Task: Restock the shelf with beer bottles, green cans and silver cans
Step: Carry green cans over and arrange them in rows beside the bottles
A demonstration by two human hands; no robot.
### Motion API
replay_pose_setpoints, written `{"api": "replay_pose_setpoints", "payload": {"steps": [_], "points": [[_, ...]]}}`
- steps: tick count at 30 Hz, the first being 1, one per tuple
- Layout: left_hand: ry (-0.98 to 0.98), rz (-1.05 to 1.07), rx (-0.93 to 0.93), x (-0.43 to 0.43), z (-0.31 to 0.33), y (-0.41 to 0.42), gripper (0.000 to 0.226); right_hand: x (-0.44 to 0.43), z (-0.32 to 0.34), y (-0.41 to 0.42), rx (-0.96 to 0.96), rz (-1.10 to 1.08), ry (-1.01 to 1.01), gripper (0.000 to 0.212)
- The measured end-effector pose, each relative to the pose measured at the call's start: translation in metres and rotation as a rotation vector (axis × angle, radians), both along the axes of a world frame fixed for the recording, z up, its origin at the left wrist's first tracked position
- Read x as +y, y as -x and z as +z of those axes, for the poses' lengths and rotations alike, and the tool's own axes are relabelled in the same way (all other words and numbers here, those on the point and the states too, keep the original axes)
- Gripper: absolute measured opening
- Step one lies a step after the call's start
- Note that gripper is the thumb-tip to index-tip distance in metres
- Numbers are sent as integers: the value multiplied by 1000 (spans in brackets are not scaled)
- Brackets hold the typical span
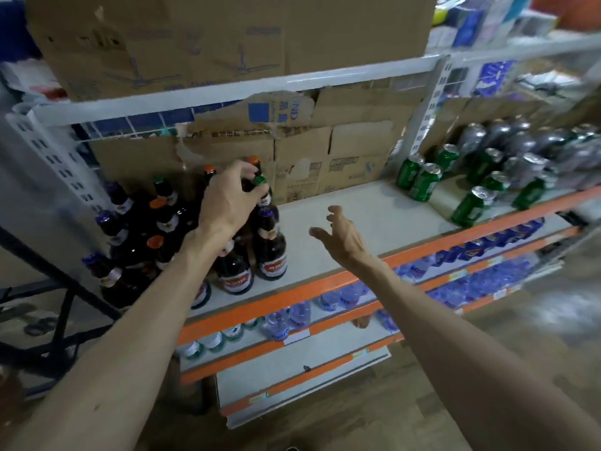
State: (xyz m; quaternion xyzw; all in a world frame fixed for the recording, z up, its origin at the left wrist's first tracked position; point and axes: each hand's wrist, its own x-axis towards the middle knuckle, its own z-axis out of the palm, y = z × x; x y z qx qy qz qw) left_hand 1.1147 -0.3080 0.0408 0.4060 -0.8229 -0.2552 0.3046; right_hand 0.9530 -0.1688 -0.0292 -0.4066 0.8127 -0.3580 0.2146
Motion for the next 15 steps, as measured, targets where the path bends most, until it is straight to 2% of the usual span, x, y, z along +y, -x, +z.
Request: {"api": "replay_pose_setpoints", "payload": {"steps": [2, 4, 7, 10, 15], "points": [[93, -103, 17, 20, 11, 46, 24, 31, 0, 28, 25, -71, -21, 63], [105, -231, -33, 45, 8, 100, 20, 66, -1, 64, 80, -155, -59, 63], [-27, -401, -196, 89, -18, 187, 20, 128, 5, 123, 109, -314, -88, 61], [-135, -549, -375, 140, -49, 263, 25, 201, 11, 186, 144, -459, -106, 50], [-118, -667, -428, 210, -63, 361, 14, 320, 15, 279, 91, -672, -147, 45]]}}
